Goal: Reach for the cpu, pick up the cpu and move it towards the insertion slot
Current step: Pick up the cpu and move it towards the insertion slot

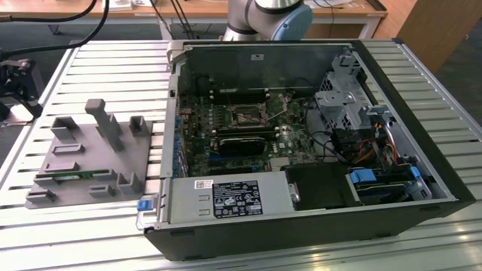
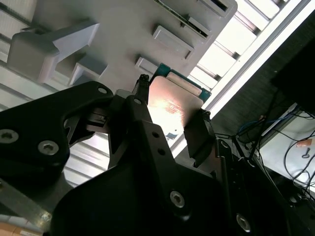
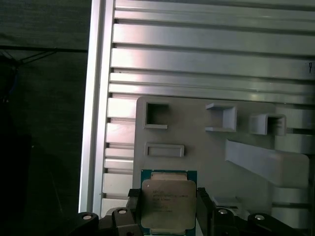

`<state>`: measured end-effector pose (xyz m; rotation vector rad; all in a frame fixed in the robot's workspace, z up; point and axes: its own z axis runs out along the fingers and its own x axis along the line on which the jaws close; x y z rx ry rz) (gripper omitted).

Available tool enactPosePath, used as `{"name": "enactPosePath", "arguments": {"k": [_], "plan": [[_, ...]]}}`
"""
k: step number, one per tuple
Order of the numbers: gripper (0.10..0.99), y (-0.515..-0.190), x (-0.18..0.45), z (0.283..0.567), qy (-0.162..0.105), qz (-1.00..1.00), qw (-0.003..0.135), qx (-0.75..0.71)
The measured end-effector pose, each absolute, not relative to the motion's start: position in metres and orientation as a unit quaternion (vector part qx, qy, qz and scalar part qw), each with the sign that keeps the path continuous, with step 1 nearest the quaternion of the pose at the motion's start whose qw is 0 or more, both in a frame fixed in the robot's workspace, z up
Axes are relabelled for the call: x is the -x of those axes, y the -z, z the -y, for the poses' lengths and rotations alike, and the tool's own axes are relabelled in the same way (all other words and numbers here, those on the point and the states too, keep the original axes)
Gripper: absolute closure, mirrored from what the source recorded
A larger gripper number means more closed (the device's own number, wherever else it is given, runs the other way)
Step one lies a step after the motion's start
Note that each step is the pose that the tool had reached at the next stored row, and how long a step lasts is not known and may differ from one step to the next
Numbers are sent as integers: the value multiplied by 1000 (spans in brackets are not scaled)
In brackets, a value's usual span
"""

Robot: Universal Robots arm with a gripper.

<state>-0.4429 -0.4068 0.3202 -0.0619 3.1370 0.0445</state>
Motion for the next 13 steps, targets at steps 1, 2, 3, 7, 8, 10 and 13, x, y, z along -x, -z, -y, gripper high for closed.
{"name": "enactPosePath", "arguments": {"k": [1,2,3,7,8,10,13], "plan": [[549,-321,443,407,-14,-1000,2,20],[549,-322,443,407,-14,-1000,2,20],[549,-324,443,407,-14,-1000,2,20],[549,-329,443,406,-13,-1000,2,20],[549,-331,443,406,-12,-1000,2,20],[549,-335,443,406,-12,-1000,2,20],[549,-343,443,406,-11,-1000,2,20]]}}
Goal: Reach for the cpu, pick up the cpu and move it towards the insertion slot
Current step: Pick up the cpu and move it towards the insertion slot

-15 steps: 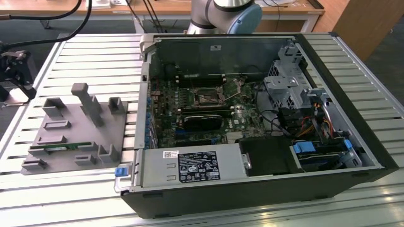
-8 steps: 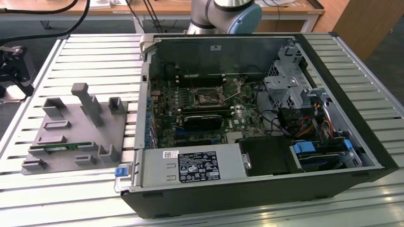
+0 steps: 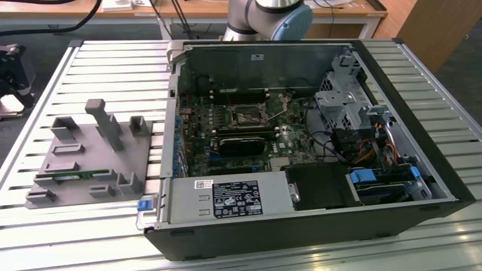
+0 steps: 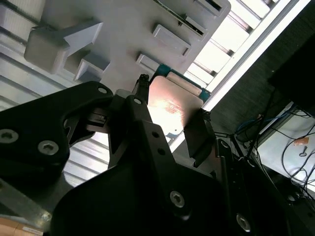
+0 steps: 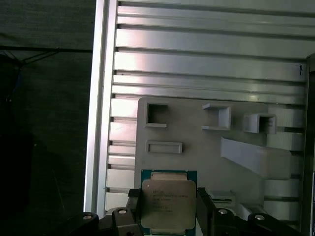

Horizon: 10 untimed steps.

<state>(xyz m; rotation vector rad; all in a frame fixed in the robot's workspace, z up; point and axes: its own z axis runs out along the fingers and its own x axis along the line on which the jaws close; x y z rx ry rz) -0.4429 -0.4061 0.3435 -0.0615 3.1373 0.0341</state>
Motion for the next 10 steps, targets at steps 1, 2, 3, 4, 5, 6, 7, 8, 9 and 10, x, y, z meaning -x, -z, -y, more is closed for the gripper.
{"name": "enactPosePath", "arguments": {"k": [1,2,3,4,5,6,7,8,9,10], "plan": [[549,-347,443,406,-11,-1000,2,20],[549,-351,443,406,-10,-1000,2,19],[549,-355,443,406,-10,-1000,2,19],[549,-360,443,405,-10,-1000,2,19],[549,-364,443,405,-10,-1000,2,19],[549,-369,443,405,-10,-1000,2,19],[549,-373,443,405,-10,-1000,2,19],[549,-378,443,405,-9,-1000,2,19],[549,-383,443,405,-9,-1000,2,19],[549,-387,443,405,-9,-1000,2,19]]}}
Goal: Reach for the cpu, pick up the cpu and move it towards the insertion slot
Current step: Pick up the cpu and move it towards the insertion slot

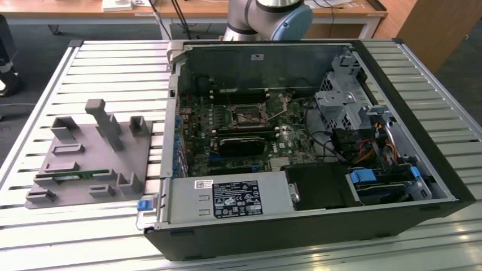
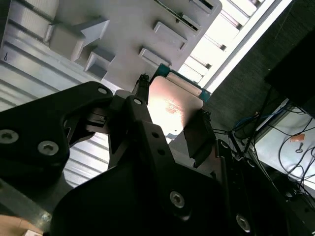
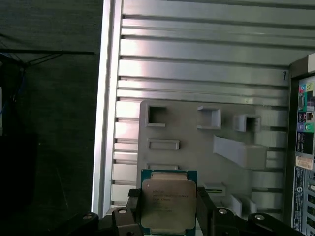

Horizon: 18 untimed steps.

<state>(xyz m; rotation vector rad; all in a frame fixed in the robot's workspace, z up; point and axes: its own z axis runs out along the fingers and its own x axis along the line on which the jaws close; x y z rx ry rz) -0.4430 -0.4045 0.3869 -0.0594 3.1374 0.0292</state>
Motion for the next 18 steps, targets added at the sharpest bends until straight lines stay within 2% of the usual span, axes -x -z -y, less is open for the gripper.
{"name": "enactPosePath", "arguments": {"k": [8,18], "plan": [[549,-422,443,404,-8,-1000,2,18],[549,-424,413,403,-8,-1000,2,17]]}}
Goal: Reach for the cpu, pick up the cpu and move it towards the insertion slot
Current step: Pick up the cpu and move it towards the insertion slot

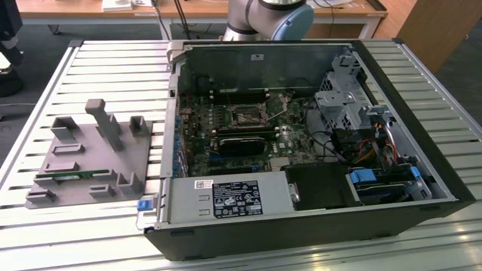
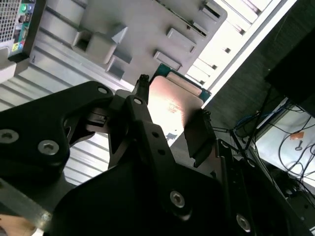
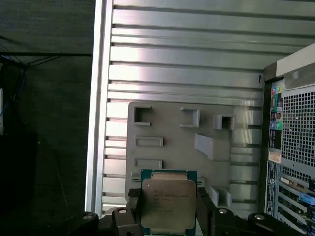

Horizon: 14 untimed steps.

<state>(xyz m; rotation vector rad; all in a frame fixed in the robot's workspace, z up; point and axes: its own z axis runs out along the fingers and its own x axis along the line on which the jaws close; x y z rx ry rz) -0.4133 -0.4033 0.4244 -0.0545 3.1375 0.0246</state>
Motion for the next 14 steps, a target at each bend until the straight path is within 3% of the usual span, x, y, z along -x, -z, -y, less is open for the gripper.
{"name": "enactPosePath", "arguments": {"k": [14], "plan": [[549,-425,366,403,-8,-1000,2,17]]}}
